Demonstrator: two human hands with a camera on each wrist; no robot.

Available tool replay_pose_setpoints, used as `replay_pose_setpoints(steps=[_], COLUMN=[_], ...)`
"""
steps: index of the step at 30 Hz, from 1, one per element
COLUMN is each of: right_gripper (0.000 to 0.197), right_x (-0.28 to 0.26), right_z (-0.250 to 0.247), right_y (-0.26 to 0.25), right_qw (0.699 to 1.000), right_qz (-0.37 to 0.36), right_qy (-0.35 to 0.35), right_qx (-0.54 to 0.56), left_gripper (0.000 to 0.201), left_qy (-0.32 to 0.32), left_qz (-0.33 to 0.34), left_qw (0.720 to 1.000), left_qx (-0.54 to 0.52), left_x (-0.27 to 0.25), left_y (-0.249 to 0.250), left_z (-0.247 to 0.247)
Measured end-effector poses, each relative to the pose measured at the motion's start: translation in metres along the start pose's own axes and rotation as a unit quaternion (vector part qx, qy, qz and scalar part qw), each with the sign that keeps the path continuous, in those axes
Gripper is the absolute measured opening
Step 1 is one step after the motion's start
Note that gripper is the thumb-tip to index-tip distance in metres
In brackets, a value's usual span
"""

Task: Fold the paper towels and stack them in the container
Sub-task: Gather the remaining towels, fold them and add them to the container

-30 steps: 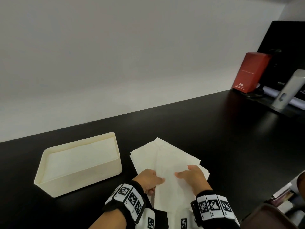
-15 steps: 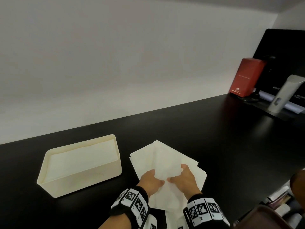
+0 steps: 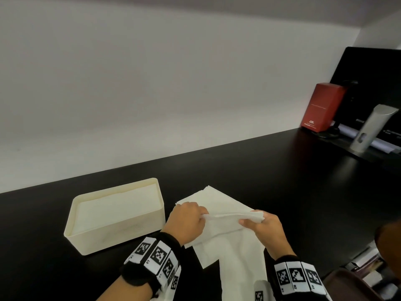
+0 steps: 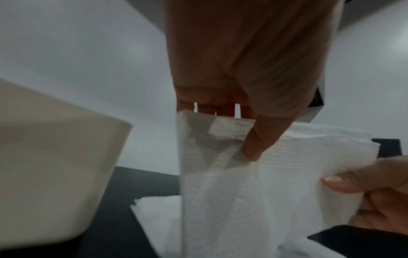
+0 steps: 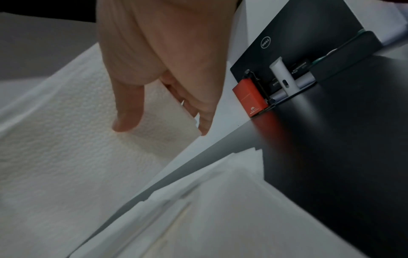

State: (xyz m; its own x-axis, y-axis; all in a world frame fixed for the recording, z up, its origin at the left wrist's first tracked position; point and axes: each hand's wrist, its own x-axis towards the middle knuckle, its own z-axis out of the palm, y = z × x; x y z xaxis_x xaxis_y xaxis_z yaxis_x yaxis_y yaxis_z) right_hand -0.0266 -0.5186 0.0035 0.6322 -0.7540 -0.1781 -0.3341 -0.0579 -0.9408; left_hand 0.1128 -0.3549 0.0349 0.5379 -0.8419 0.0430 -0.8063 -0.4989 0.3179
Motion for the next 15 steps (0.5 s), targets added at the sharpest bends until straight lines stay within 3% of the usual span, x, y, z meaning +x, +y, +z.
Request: replay_pose_setpoints(steps=[3,6,10,12,15], right_gripper=[0.014,0.019,0.039,0.034,0.021], right_x=[-0.006,-0.008,-0.008,-0.008,-0.005], right_z=[-0.003,-0.002,-0.002,-0.002,0.001], right_y=[0.012,0.024,0.028,0.025,0.023], right_qw=[0.999,0.997,0.998,0.998,0.998], right_qz=[0.035,0.052,0.049,0.041,0.025], right_qy=[-0.013,-0.031,-0.035,-0.034,-0.033], right_qx=[0.005,-0.038,-0.036,-0.032,-0.045], left_gripper=[0.027,0.012,0.047,0.047,0.030], left_qy=[-0.021,-0.033,-0.031,-0.029,-0.020], left_qz=[-0.071,-0.153,-0.247,-0.257,-0.254], left_qw=[0.993,0.953,0.864,0.852,0.865], left_qx=[-0.089,-0.260,-0.437,-0.455,-0.433], left_x=[-0.005,-0.011,-0.012,-0.010,-0.007], left_y=[-0.010,-0.016,-0.026,-0.028,-0.029], left_z=[0.013,0.025,0.039,0.044,0.048])
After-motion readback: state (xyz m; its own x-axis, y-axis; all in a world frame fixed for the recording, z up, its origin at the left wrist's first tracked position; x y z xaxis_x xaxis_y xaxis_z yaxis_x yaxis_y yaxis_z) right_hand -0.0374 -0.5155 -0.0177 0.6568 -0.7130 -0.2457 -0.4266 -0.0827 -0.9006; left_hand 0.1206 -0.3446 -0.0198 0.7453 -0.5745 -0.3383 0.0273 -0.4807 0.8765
